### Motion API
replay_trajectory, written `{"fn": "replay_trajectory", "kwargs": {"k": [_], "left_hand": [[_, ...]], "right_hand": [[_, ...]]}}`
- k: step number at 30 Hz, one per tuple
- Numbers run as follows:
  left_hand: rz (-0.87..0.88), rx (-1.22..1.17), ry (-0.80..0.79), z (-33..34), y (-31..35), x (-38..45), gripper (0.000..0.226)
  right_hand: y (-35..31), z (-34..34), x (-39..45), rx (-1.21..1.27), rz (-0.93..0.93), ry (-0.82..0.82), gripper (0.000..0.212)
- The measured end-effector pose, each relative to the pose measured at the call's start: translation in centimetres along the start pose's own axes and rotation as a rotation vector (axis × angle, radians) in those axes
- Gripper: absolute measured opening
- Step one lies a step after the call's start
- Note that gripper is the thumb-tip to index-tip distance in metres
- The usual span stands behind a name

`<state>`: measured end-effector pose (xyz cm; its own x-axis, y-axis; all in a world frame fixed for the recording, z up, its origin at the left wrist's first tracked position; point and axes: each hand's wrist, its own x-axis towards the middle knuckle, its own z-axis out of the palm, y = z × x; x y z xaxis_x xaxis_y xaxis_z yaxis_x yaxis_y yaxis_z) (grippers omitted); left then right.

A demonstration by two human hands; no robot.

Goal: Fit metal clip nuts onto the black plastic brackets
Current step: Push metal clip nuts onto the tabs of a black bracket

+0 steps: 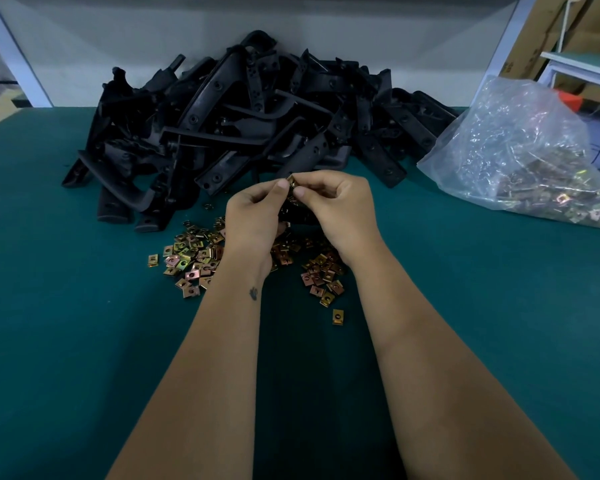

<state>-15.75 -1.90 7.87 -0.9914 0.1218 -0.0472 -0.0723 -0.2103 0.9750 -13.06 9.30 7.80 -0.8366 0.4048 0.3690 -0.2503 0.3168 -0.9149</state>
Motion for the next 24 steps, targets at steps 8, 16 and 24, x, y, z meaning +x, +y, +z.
{"fn": "replay_trajectory", "kwargs": {"k": [8, 16, 24], "left_hand": [[0.049, 0.002, -0.004, -0.1, -0.3, 0.2, 0.021], [-0.005, -0.841, 0.017, -2.4, 1.2, 0.7, 0.016], [0.054, -0.896, -0.019, -3.8, 1.5, 0.9, 0.037]], "right_hand": [[0.1, 0.4, 0.1, -0.107, -0.025, 0.132, 0.02], [0.9, -1.3, 0.4, -0.355, 0.194, 0.3, 0.029], [-0.5, 1.0, -0.4, -0.977, -0.101, -0.126, 0.023]]}}
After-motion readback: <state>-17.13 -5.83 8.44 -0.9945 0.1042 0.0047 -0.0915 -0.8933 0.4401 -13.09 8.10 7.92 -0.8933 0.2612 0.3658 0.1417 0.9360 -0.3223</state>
